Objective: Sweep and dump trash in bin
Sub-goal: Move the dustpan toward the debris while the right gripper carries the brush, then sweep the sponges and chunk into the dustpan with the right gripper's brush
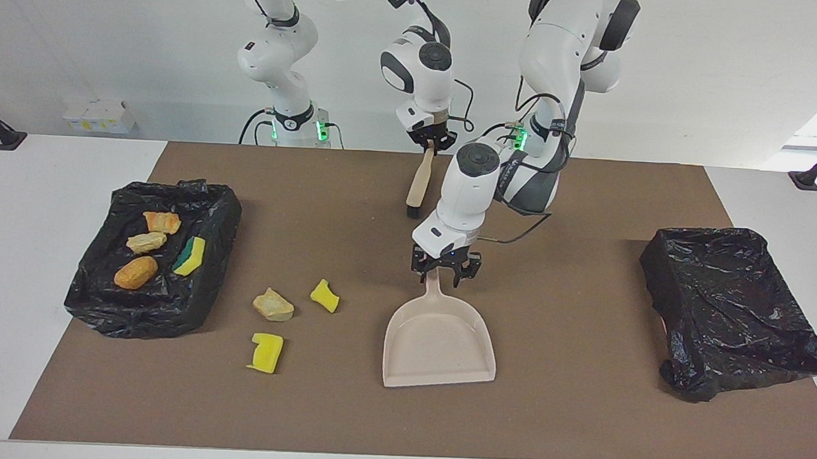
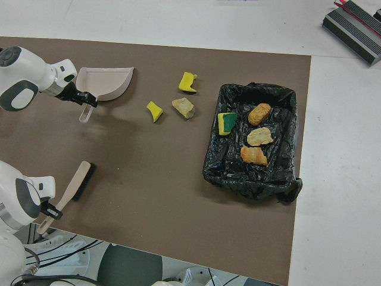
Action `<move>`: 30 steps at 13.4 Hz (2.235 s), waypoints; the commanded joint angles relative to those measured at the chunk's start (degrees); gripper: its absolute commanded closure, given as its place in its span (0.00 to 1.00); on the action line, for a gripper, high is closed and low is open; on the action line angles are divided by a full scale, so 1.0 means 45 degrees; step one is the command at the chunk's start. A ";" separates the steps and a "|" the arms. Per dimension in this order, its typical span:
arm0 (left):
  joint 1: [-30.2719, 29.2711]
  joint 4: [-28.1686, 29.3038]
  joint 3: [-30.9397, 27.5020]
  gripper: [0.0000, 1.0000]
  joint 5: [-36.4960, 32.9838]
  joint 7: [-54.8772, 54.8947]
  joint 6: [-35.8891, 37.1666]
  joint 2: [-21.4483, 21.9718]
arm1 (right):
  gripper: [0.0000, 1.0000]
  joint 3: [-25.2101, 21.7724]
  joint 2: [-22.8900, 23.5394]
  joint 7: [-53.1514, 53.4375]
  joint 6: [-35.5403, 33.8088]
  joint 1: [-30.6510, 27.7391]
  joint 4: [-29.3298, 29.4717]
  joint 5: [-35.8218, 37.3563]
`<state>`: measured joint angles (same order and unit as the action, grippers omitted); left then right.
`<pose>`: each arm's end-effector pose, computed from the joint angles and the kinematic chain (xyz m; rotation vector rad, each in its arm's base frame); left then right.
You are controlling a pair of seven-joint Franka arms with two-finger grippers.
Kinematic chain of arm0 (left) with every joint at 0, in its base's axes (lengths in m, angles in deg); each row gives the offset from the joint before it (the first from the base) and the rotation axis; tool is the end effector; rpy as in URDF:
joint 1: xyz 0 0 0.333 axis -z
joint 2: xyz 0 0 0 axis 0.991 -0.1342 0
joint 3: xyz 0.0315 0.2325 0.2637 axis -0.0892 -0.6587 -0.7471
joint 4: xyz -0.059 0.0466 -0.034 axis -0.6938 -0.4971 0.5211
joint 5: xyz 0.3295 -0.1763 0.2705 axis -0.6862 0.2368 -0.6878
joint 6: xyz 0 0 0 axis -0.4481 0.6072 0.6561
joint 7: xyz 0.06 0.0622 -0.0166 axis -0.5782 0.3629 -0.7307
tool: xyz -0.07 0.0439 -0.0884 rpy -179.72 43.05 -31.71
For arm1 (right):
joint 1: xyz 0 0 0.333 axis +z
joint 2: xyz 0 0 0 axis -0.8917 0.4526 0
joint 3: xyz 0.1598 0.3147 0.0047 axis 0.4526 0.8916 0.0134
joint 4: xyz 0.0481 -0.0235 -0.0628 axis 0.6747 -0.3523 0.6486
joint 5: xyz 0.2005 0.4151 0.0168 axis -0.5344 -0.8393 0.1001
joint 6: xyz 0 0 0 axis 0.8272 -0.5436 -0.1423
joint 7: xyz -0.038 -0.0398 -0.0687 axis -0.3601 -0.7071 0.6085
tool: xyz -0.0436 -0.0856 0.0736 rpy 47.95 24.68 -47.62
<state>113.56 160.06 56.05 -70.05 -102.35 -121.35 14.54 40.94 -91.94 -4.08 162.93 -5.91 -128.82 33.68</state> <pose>0.6288 -0.4433 0.3349 3.0221 -0.1777 0.1877 0.2742 0.4502 0.3032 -3.0557 0.4618 0.3148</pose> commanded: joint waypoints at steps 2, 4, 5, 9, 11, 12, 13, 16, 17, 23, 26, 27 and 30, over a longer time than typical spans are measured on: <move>0.0161 0.0096 -0.0164 1.00 -0.0218 -0.0152 0.0052 0.0186 | 1.00 -0.0033 -0.0433 -0.0501 -0.0197 -0.1257 0.0605 -0.0036; 0.0160 0.0115 -0.0164 1.00 -0.0218 -0.0113 0.0129 0.0361 | 1.00 -0.0014 -0.0298 -0.1241 -0.1111 -0.2135 0.1385 0.0411; 0.0122 0.0077 -0.0164 1.00 -0.0218 -0.0055 0.0459 0.0536 | 1.00 -0.0014 -0.0278 -0.1768 -0.1464 -0.2565 0.1660 0.0549; -0.0035 0.0115 -0.0242 1.00 -0.0218 0.2457 0.3208 0.1825 | 1.00 -0.0014 -0.0258 -0.4229 -0.3727 -0.4712 0.2890 0.1347; -0.0074 0.0115 -0.0320 1.00 -0.0218 0.3573 0.3936 0.2060 | 1.00 -0.0013 0.0052 -0.5692 -0.4725 -0.5904 0.3612 0.2265; -0.0287 0.0077 -0.0320 1.00 -0.0218 0.4217 0.4229 0.2100 | 1.00 -0.0014 0.0190 -0.6647 -0.4962 -0.6412 0.3770 0.2598; -0.0521 0.0038 -0.0301 1.00 -0.0218 0.5132 0.4541 0.2197 | 1.00 -0.0014 0.0307 -0.7758 -0.4945 -0.6959 0.3791 0.2794; -0.0816 0.0018 -0.0301 1.00 -0.0218 0.7674 0.4914 0.2257 | 1.00 -0.0014 0.0950 -1.0360 -0.4711 -0.8678 0.4257 0.3456; -0.0952 0.0018 -0.0320 1.00 -0.0218 0.8473 0.4935 0.2257 | 1.00 -0.0014 0.1185 -1.0986 -0.4691 -0.9128 0.4531 0.4040; -0.0817 0.1069 -0.0301 1.00 -0.0218 0.9965 0.4916 0.2802 | 1.00 0.0006 0.3507 -1.3530 -0.4633 -1.0518 0.6893 0.8005; -0.0758 0.1637 -0.0223 1.00 -0.0218 1.0450 0.4935 0.3076 | 1.00 -0.0014 0.4661 -1.3551 -0.4476 -1.0849 0.7677 0.9005; -0.0526 0.1716 -0.0242 1.00 -0.0218 1.0976 0.4954 0.3077 | 1.00 -0.0014 0.4818 -1.3551 -0.4379 -1.0851 0.7678 0.9065; -0.0367 0.2126 -0.0203 1.00 -0.0218 1.1079 0.4857 0.3291 | 1.00 0.0006 0.5112 -1.3551 -0.3579 -1.0869 0.7678 0.8852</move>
<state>111.02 166.32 55.62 -70.32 -53.62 -99.06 26.30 40.19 -69.81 -63.56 145.72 -53.67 -95.67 73.21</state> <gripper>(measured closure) 0.683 0.736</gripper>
